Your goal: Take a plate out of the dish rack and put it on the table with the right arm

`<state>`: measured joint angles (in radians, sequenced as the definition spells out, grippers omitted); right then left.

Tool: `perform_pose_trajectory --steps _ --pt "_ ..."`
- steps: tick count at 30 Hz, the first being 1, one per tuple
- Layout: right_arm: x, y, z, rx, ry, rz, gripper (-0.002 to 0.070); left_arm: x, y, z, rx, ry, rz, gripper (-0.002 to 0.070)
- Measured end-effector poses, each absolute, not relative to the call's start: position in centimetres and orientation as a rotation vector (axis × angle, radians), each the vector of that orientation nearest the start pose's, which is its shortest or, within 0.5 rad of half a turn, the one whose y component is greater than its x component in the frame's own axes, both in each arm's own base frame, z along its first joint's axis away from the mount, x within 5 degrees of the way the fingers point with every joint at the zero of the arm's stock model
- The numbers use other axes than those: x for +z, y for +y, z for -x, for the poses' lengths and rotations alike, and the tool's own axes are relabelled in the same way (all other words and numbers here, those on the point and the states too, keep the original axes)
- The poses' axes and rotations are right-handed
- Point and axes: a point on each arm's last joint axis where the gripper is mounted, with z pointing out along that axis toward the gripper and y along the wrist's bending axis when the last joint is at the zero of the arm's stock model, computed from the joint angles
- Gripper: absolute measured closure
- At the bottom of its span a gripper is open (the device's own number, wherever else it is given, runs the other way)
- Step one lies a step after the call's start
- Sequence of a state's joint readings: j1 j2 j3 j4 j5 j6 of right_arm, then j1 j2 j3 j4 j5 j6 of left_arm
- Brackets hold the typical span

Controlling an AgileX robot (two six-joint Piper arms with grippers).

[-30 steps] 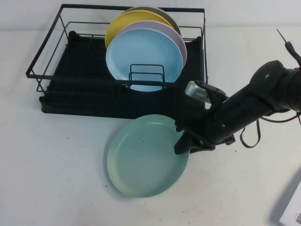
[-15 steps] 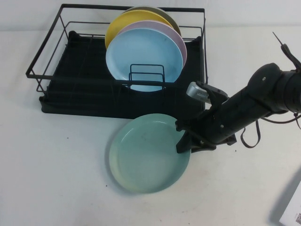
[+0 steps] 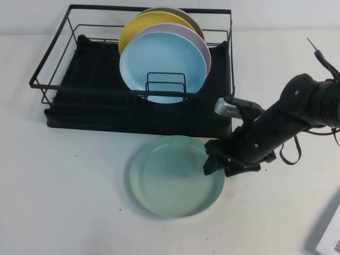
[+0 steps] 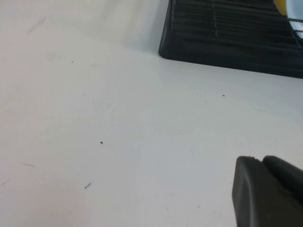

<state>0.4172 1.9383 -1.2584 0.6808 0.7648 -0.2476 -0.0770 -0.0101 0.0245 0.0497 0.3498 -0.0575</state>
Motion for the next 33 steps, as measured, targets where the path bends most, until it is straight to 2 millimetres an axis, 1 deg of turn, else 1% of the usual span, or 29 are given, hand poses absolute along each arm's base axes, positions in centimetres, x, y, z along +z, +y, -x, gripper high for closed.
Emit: perform_pose_trajectory --steps 3,6,10,14,16,17,18,20,24,27,30,33 --pt "17.8 19.3 -33.5 0.793 2.880 0.354 0.0269 17.4 -0.3 -5.3 -0.046 1.847 -0.049 0.0678" --pt "18.9 19.3 -33.6 0.792 2.882 0.414 0.0316 17.4 -0.3 -5.3 -0.046 1.847 -0.049 0.0678" --pt "21.8 18.9 -33.0 0.769 2.848 0.510 0.0404 17.4 -0.3 -5.3 -0.046 1.847 -0.049 0.0678" --pt "25.5 18.0 -31.5 0.721 2.791 0.585 0.0484 17.4 -0.3 -5.3 -0.046 1.847 -0.049 0.0678" --pt "27.2 17.5 -30.7 0.689 2.760 0.610 0.0538 17.4 -0.3 -5.3 -0.046 1.847 -0.049 0.0678" --pt "28.3 17.2 -30.3 0.672 2.734 0.623 0.0577 17.4 -0.3 -5.3 -0.046 1.847 -0.049 0.0678" --pt "29.2 16.8 -29.7 0.657 2.710 0.633 0.0617 17.4 -0.3 -5.3 -0.046 1.847 -0.049 0.0678" --pt "31.1 16.1 -28.5 0.631 2.659 0.642 0.0658 17.4 -0.3 -5.3 -0.046 1.847 -0.049 0.0678" --pt "33.9 14.3 -25.4 0.574 2.573 0.628 0.0685 17.4 -0.3 -5.3 -0.046 1.847 -0.049 0.0678" --pt "35.1 12.9 -22.8 0.546 2.503 0.614 0.0692 17.4 -0.3 -5.3 -0.046 1.847 -0.049 0.0678" --pt "35.7 11.5 -19.9 0.528 2.444 0.609 0.0693 17.4 -0.3 -5.3 -0.046 1.847 -0.049 0.0678" --pt "36.4 10.2 -17.7 0.476 2.411 0.635 0.0694 17.4 -0.3 -5.3 -0.046 1.847 -0.049 0.0678"
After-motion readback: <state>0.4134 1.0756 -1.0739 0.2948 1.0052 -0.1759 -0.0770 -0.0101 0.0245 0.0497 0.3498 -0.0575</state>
